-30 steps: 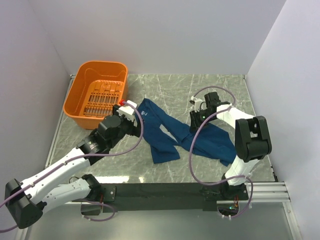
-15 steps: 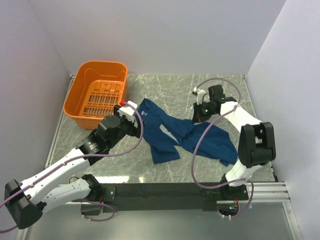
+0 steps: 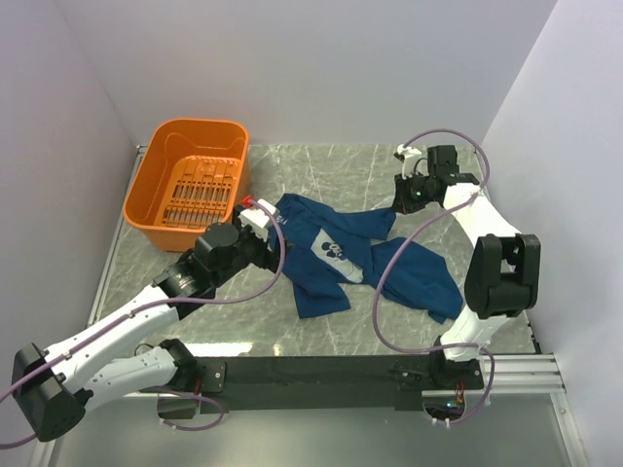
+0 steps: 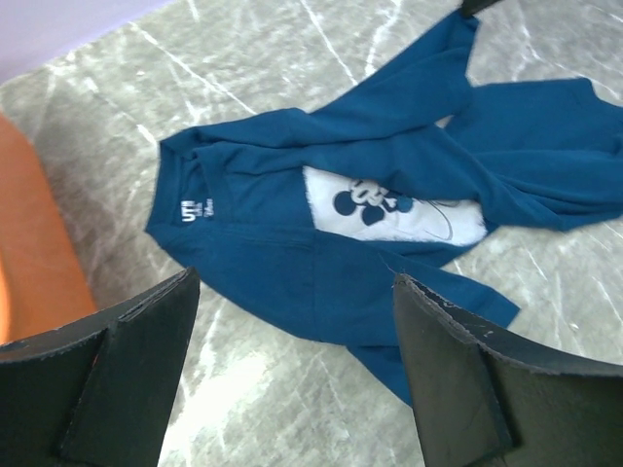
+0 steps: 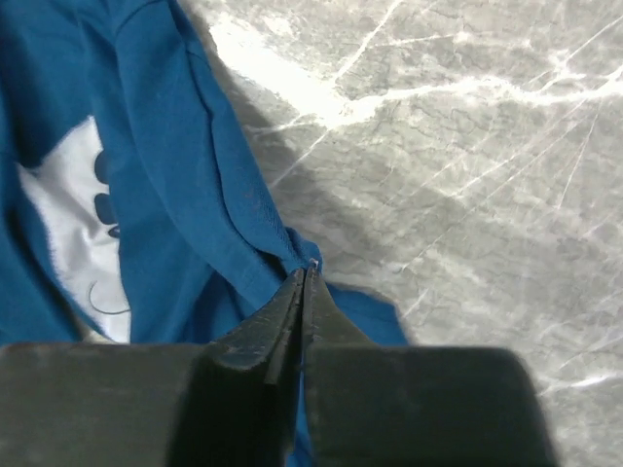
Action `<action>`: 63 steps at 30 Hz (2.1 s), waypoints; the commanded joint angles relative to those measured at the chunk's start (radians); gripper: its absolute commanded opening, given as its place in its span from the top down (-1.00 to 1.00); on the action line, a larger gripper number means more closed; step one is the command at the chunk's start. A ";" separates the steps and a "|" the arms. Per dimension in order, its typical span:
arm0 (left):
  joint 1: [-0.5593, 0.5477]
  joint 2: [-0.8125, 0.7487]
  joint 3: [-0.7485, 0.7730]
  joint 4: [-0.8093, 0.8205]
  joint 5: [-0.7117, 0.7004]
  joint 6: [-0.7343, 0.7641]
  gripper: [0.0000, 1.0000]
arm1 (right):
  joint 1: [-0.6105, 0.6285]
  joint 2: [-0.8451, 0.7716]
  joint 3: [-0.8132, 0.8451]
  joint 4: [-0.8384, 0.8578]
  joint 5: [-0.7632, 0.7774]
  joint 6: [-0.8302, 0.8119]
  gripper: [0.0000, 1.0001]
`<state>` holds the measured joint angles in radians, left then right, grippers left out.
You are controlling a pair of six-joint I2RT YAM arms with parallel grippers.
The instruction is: Fold and stack the t-shirts
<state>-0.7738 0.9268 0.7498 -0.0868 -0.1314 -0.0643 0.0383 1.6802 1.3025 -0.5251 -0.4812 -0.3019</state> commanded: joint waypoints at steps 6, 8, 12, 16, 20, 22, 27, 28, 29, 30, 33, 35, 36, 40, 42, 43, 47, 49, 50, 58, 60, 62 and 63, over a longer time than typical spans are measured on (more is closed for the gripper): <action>0.002 0.014 0.014 0.041 0.079 0.014 -0.69 | -0.002 -0.030 0.038 0.030 0.020 -0.088 -0.07; 0.002 0.012 0.011 0.041 0.079 0.015 -0.69 | -0.002 -0.046 0.030 0.010 -0.023 -0.155 -0.16; 0.001 0.010 0.016 0.039 0.085 0.014 -0.69 | 0.002 -0.002 0.047 -0.077 -0.118 -0.224 -0.18; 0.002 0.010 0.017 0.036 0.092 0.014 -0.69 | 0.017 0.110 0.092 -0.144 -0.151 -0.233 -0.18; 0.002 0.001 0.013 0.036 0.090 0.017 -0.70 | 0.025 0.182 0.100 -0.144 -0.123 -0.215 -0.18; 0.002 0.001 0.013 0.036 0.093 0.018 -0.69 | 0.026 0.194 0.100 -0.136 -0.099 -0.207 -0.17; 0.002 0.010 0.019 0.033 0.104 0.015 -0.69 | 0.038 0.246 0.098 -0.147 -0.086 -0.204 -0.15; 0.001 0.010 0.017 0.033 0.104 0.017 -0.69 | 0.041 0.253 0.095 -0.145 -0.086 -0.201 -0.15; 0.001 0.009 0.017 0.035 0.104 0.017 -0.69 | 0.044 0.262 0.090 -0.141 -0.086 -0.198 -0.15; 0.001 0.007 0.017 0.035 0.105 0.015 -0.69 | 0.044 0.268 0.087 -0.142 -0.085 -0.195 -0.13; 0.002 0.006 0.016 0.035 0.108 0.015 -0.69 | 0.049 0.295 0.092 -0.154 -0.089 -0.192 -0.08; 0.002 0.007 0.017 0.035 0.108 0.015 -0.69 | 0.051 0.306 0.095 -0.151 -0.079 -0.183 -0.06; 0.002 0.007 0.016 0.032 0.108 0.015 -0.69 | 0.049 0.309 0.096 -0.151 -0.077 -0.181 -0.01; 0.002 0.006 0.017 0.036 0.110 0.015 -0.69 | 0.051 0.305 0.100 -0.153 -0.069 -0.180 0.19; 0.001 0.009 0.017 0.036 0.111 0.015 -0.69 | 0.052 0.297 0.101 -0.156 -0.071 -0.181 0.39; 0.002 0.007 0.016 0.035 0.111 0.014 -0.69 | 0.051 0.293 0.103 -0.159 -0.069 -0.183 0.48; 0.001 0.006 0.014 0.035 0.111 0.015 -0.69 | 0.051 0.224 0.109 -0.162 -0.062 -0.194 0.87; 0.002 0.007 0.013 0.035 0.111 0.015 -0.69 | 0.049 0.190 0.119 -0.168 -0.060 -0.198 1.00; 0.002 0.006 0.013 0.036 0.113 0.015 -0.69 | 0.051 0.162 0.133 -0.174 -0.060 -0.197 1.00; 0.002 0.012 0.016 0.035 0.113 0.018 -0.69 | 0.066 0.137 0.314 -0.202 0.024 -0.195 1.00; 0.002 0.015 0.014 0.036 0.105 0.021 -0.69 | 0.095 0.177 0.446 -0.194 0.096 -0.191 1.00; 0.001 0.014 0.013 0.033 0.096 0.024 -0.69 | 0.121 0.258 0.605 -0.141 0.254 -0.149 1.00; 0.002 0.015 0.008 0.033 0.092 0.030 -0.69 | 0.145 0.289 0.660 -0.109 0.319 -0.120 1.00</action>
<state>-0.7738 0.9463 0.7498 -0.0868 -0.0387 -0.0589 0.1326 1.8999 1.8065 -0.7273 -0.3649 -0.4751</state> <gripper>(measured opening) 0.846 0.006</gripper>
